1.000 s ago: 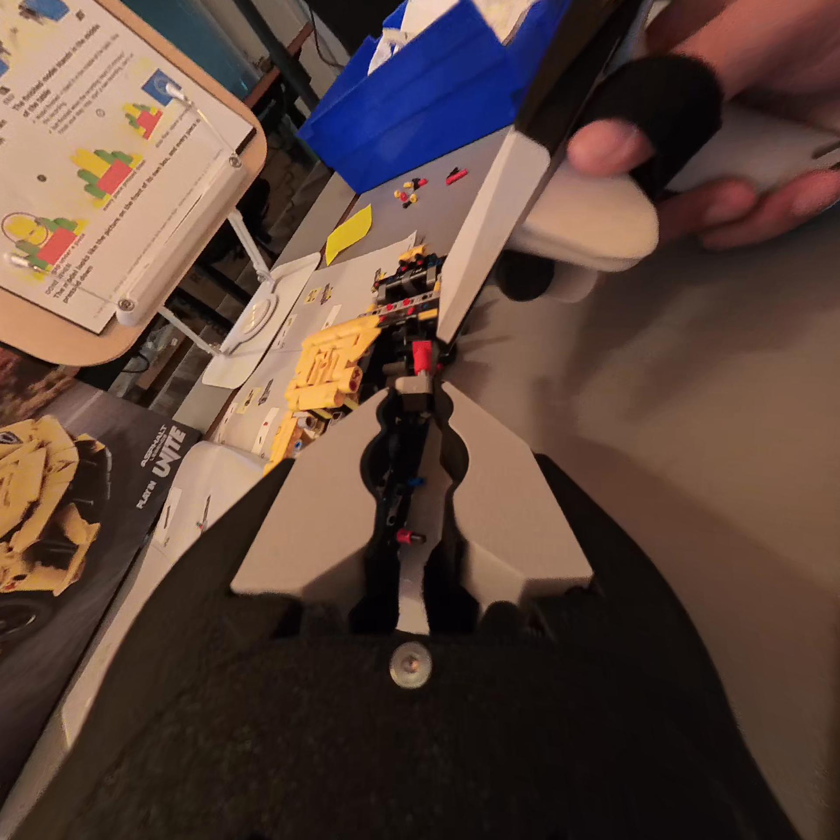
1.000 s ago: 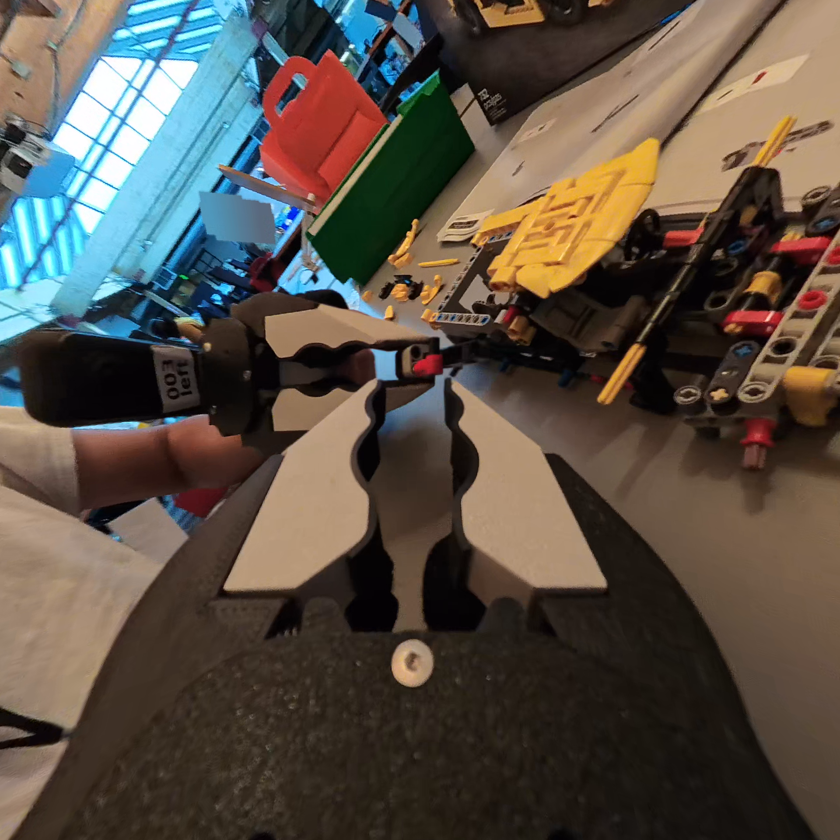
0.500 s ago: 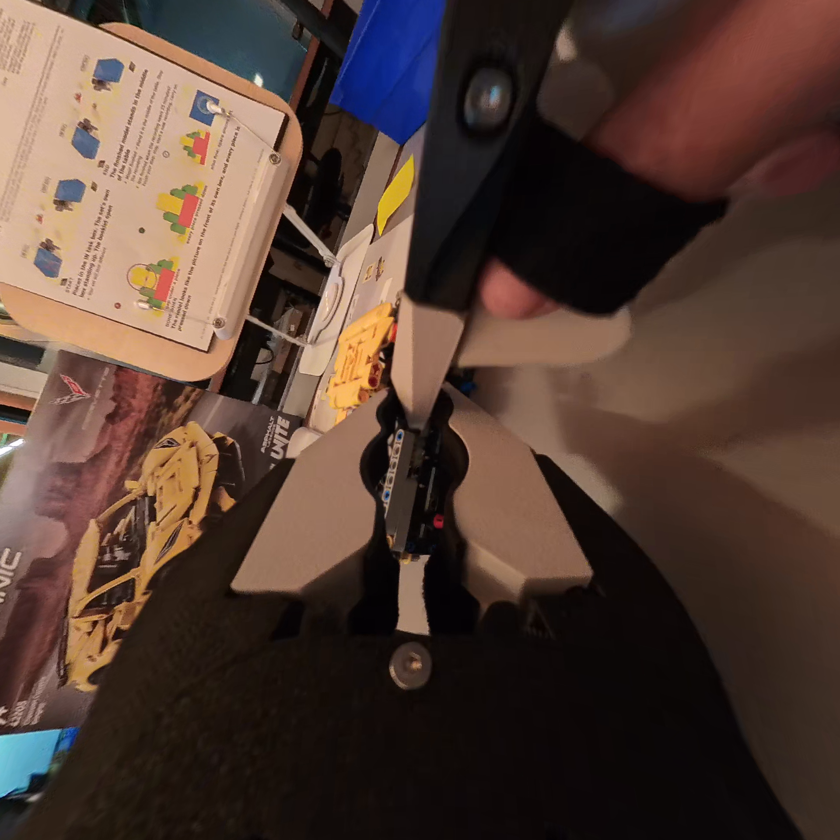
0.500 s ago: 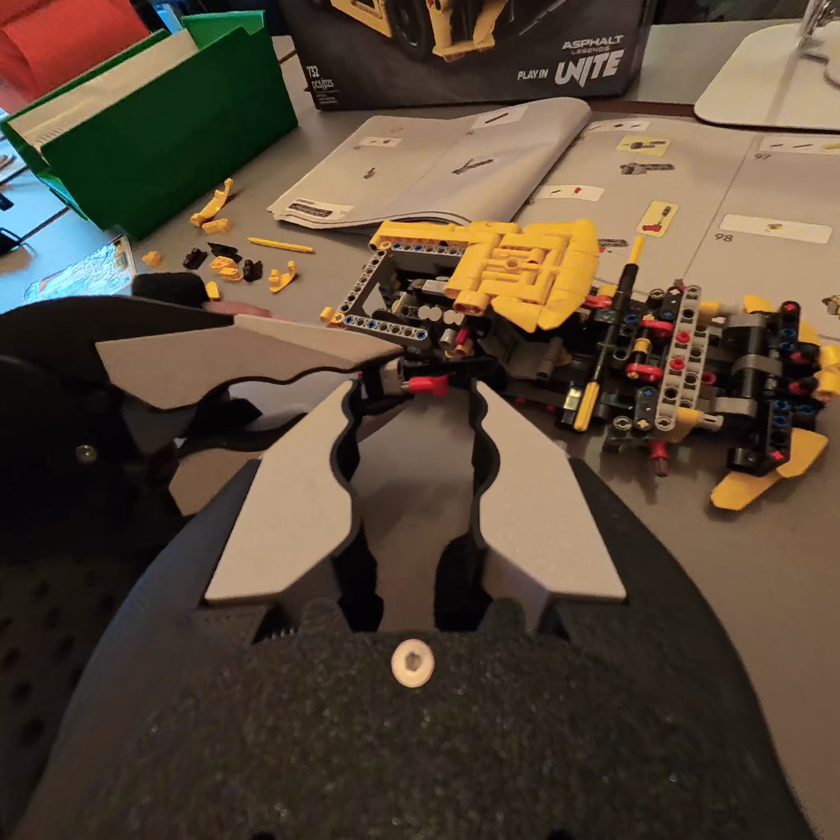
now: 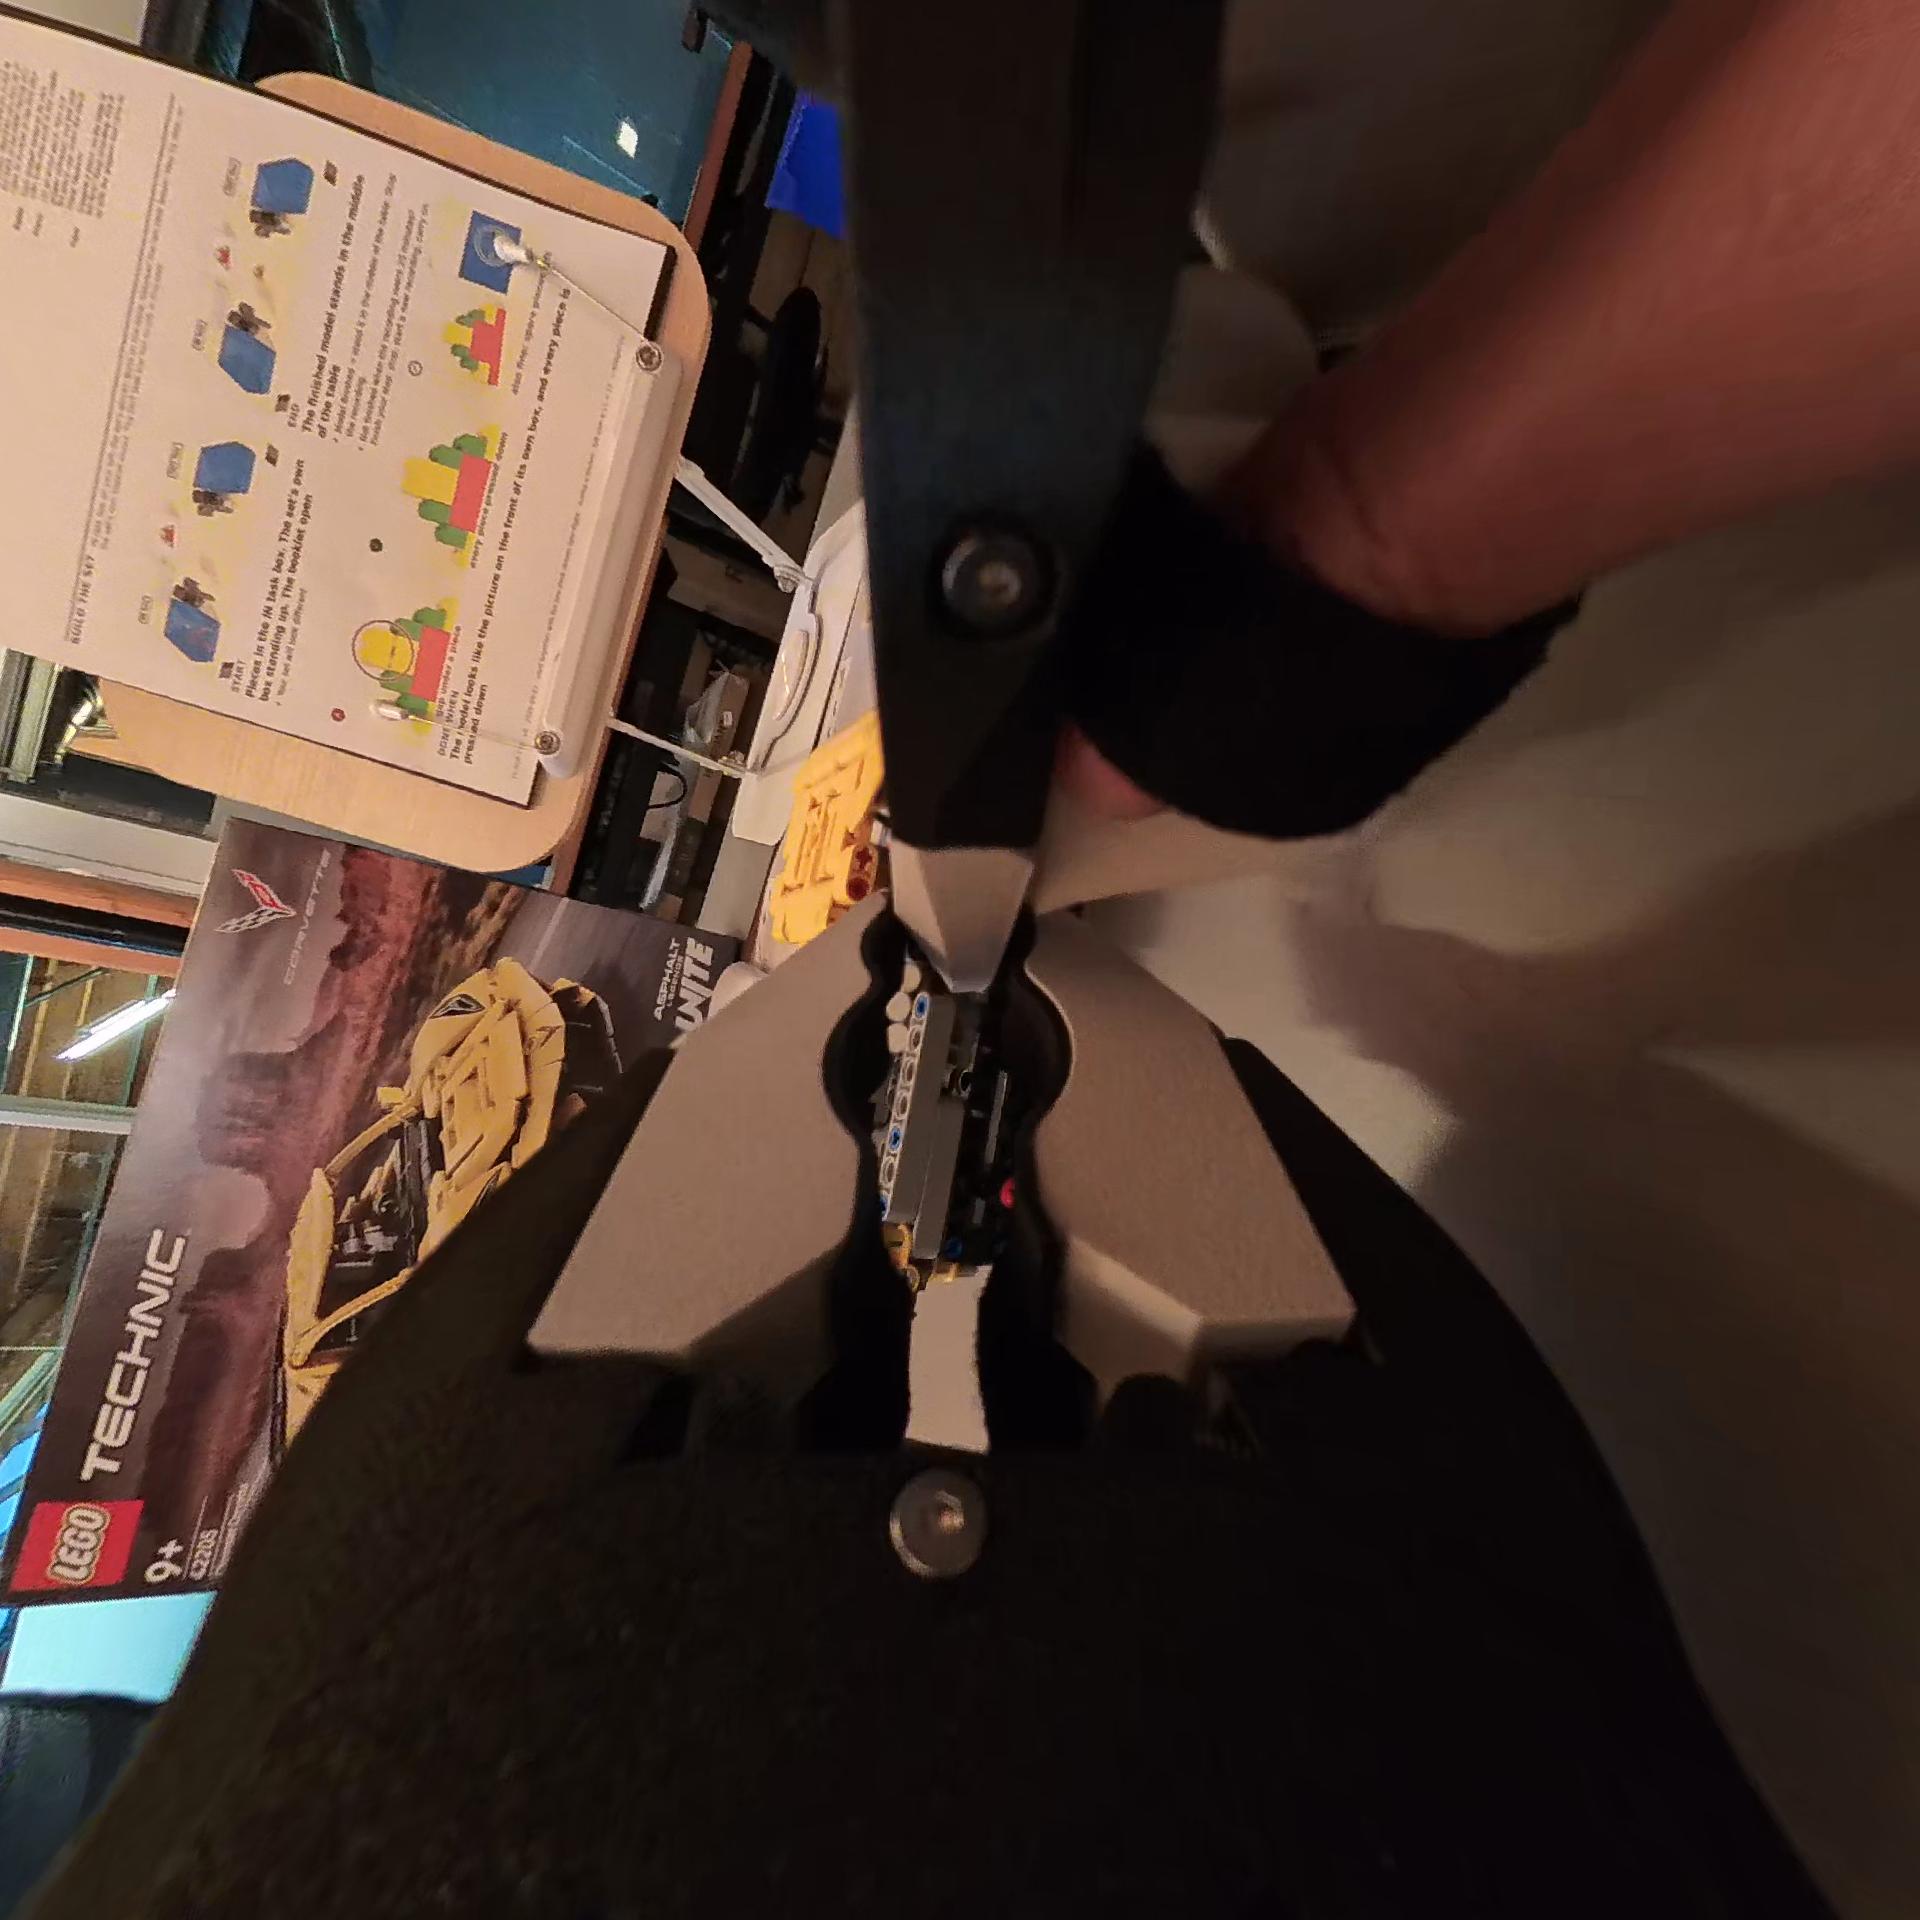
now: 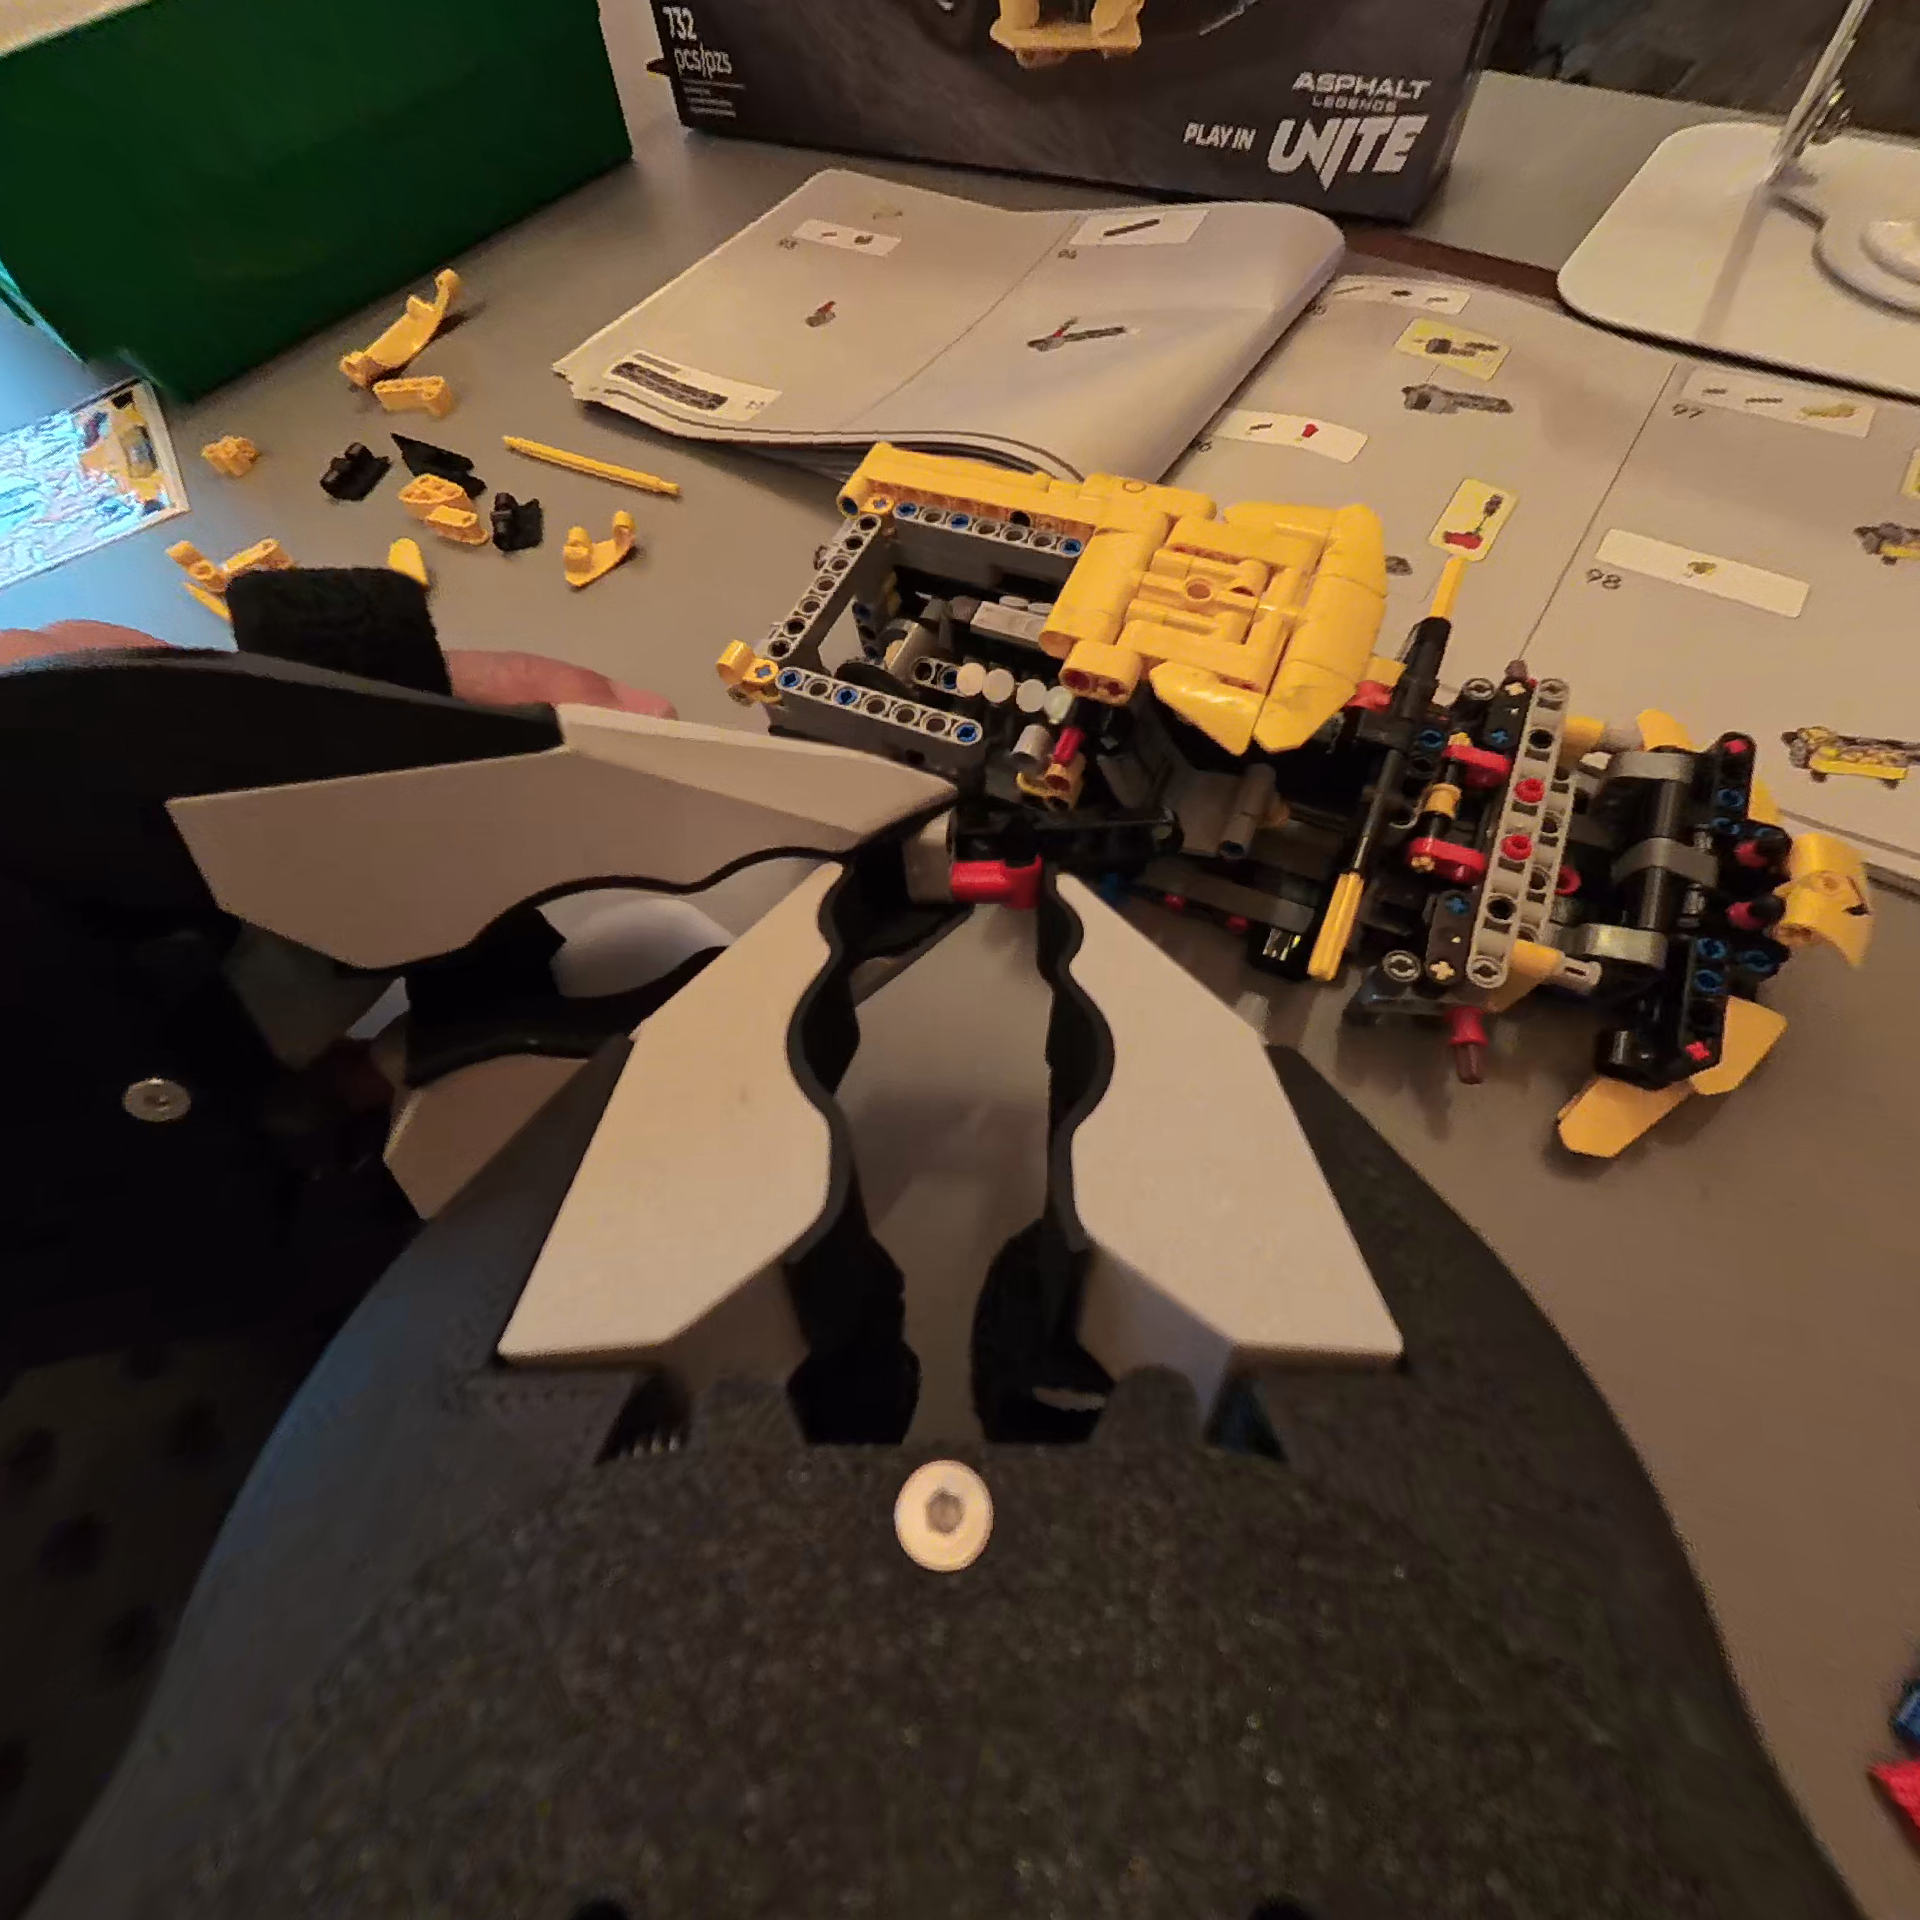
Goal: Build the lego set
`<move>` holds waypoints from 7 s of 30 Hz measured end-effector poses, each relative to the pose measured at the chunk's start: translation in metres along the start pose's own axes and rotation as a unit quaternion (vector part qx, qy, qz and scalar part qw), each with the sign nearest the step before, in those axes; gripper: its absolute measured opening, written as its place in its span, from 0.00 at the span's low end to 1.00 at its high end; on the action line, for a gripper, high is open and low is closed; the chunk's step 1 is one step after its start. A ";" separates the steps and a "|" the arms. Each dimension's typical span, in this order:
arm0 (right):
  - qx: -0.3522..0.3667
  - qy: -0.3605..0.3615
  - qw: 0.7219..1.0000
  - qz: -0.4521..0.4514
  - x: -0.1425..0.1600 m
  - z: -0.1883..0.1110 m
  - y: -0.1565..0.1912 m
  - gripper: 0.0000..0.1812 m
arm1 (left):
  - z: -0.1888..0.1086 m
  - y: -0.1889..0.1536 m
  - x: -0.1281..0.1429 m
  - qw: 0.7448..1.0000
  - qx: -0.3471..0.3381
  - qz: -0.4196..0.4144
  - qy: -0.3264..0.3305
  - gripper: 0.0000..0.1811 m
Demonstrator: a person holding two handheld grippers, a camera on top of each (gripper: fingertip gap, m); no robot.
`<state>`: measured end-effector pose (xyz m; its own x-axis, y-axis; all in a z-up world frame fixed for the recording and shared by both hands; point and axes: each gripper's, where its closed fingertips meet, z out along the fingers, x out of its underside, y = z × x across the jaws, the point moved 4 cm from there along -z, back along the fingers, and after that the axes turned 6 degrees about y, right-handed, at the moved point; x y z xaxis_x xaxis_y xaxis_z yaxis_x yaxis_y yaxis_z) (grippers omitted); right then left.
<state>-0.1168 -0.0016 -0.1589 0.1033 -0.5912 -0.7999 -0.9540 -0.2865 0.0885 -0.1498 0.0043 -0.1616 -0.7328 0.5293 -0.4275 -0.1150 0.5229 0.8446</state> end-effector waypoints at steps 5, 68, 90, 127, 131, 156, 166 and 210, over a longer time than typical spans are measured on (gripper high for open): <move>-0.032 0.004 0.999 -0.008 0.002 -0.001 -0.006 0.18 | 0.006 -0.002 0.007 0.998 0.043 -0.047 -0.028 0.17; 0.054 -0.150 0.962 -0.220 -0.026 -0.036 0.009 0.17 | -0.021 0.051 0.013 0.714 0.409 -0.518 -0.236 0.17; 0.003 -0.144 0.978 -0.148 -0.021 -0.036 -0.008 0.23 | -0.005 0.015 0.038 0.747 0.471 -0.461 -0.088 0.10; 0.058 -0.093 0.992 0.054 0.004 -0.037 -0.109 0.17 | -0.130 0.082 0.232 0.852 0.166 -0.479 0.131 0.19; 0.055 -0.086 0.994 0.050 0.006 -0.034 -0.107 0.16 | -0.160 0.085 0.270 0.864 0.168 -0.438 0.181 0.18; 0.042 -0.078 0.994 0.060 0.009 -0.031 -0.108 0.14 | -0.053 0.124 0.328 0.860 0.111 -0.309 0.391 0.12; 0.033 -0.083 0.994 0.067 0.008 -0.031 -0.108 0.14 | -0.036 0.114 0.331 0.813 0.280 -0.324 0.394 0.08; 0.140 0.111 0.982 0.059 0.058 -0.056 -0.243 0.21 | 0.006 0.075 0.002 0.797 0.349 -0.459 -0.181 0.16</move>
<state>0.1368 -0.0084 -0.1935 0.0167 -0.7666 -0.6419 -0.9998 -0.0056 -0.0193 -0.1562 0.0482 -0.1011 -0.2995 -0.1982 -0.9333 0.0019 0.9781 -0.2083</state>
